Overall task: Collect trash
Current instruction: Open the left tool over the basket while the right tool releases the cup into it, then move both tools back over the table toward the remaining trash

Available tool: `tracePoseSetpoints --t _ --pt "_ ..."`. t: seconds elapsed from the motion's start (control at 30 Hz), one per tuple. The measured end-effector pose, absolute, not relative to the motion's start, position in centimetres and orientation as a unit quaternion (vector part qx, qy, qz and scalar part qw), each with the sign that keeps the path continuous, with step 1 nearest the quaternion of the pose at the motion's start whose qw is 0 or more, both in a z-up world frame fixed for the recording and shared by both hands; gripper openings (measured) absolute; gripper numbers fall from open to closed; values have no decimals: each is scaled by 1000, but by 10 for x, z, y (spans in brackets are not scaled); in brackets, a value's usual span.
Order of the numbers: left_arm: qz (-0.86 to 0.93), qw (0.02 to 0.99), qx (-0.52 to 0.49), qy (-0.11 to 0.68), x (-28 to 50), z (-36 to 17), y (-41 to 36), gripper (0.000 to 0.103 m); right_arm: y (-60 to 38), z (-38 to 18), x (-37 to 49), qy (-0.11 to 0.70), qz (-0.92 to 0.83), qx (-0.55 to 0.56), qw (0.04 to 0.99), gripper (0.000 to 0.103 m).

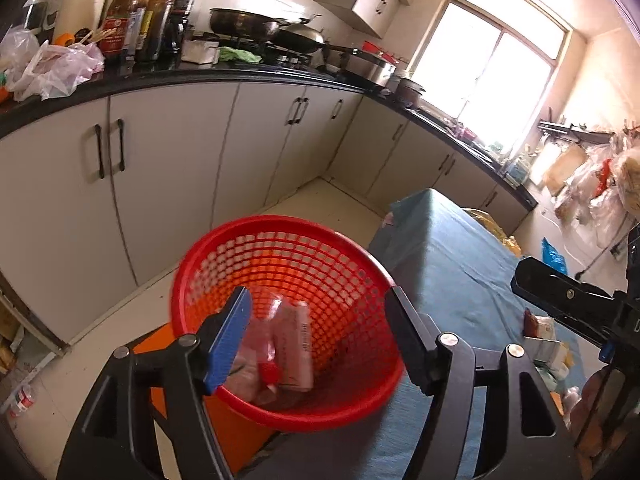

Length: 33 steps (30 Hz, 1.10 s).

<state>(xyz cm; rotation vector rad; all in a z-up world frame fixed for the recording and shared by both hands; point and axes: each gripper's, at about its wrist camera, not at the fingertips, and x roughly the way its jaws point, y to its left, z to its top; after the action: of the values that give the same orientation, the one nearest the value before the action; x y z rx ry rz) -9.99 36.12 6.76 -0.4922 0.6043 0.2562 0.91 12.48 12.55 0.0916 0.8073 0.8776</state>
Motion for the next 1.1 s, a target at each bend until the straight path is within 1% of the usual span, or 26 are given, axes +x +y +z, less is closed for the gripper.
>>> tracePoseSetpoints --t 0.07,0.27,0.47,0.7,0.83,0.87,0.93,1.0,1.1 --pt "114 920 -234 293 -100 72 351 68 109 127 5 379 407 45 830 52" --pt "78 929 -211 295 -97 85 312 70 58 131 -3 379 384 72 839 53" --pt "48 931 -188 308 -90 91 267 71 -6 135 -16 361 357 98 856 55" --pt "5 931 -153 331 -75 95 206 76 -93 131 -26 345 301 127 880 58" --pt "-22 929 -126 346 -64 97 169 77 -161 125 -29 340 239 153 896 58" --pt "-27 929 -121 350 -62 98 161 78 -177 124 -30 339 220 157 901 59" --pt "-36 927 -111 355 -57 102 143 85 -207 120 -33 334 180 163 911 63" --pt "-47 927 -106 357 -50 106 130 89 -236 116 -36 330 127 164 921 66" --pt "-49 924 -98 367 -36 109 114 90 -268 104 -37 332 61 167 926 72"
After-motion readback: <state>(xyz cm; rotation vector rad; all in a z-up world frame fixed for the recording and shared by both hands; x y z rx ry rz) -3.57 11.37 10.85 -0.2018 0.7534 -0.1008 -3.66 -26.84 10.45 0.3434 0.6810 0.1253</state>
